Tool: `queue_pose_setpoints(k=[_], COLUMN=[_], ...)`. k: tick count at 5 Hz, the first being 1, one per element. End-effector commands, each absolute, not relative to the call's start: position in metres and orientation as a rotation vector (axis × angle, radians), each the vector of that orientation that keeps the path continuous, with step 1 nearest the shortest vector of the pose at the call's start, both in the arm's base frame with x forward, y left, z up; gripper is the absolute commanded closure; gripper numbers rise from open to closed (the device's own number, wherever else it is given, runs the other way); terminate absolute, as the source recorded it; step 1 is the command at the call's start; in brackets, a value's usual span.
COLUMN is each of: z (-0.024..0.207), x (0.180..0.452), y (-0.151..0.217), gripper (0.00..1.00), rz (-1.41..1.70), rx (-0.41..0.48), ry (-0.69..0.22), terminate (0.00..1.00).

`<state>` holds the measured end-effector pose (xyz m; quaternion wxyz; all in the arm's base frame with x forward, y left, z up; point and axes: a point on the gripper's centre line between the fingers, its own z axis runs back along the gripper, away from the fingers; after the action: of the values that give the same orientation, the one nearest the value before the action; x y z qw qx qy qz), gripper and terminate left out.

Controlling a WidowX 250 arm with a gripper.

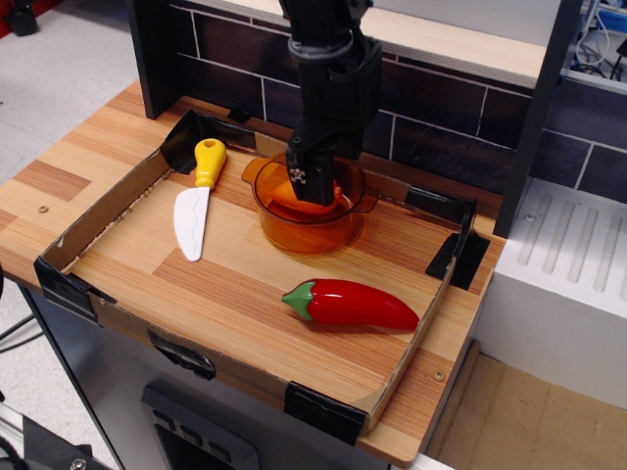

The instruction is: Take carrot out of pot

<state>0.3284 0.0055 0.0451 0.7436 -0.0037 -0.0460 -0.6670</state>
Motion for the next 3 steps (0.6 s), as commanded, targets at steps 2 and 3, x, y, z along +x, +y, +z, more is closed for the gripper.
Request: queue_pose_setpoints(k=[2, 3], z=[0.037, 0.03], x=[0.327, 0.328], y=[0.01, 0.013], gripper=[0.0, 0.0], rz=[-1.458, -1.457], rx=[0.054, 0.065], ry=[-0.109, -0.094], terminate=[0.0, 0.0])
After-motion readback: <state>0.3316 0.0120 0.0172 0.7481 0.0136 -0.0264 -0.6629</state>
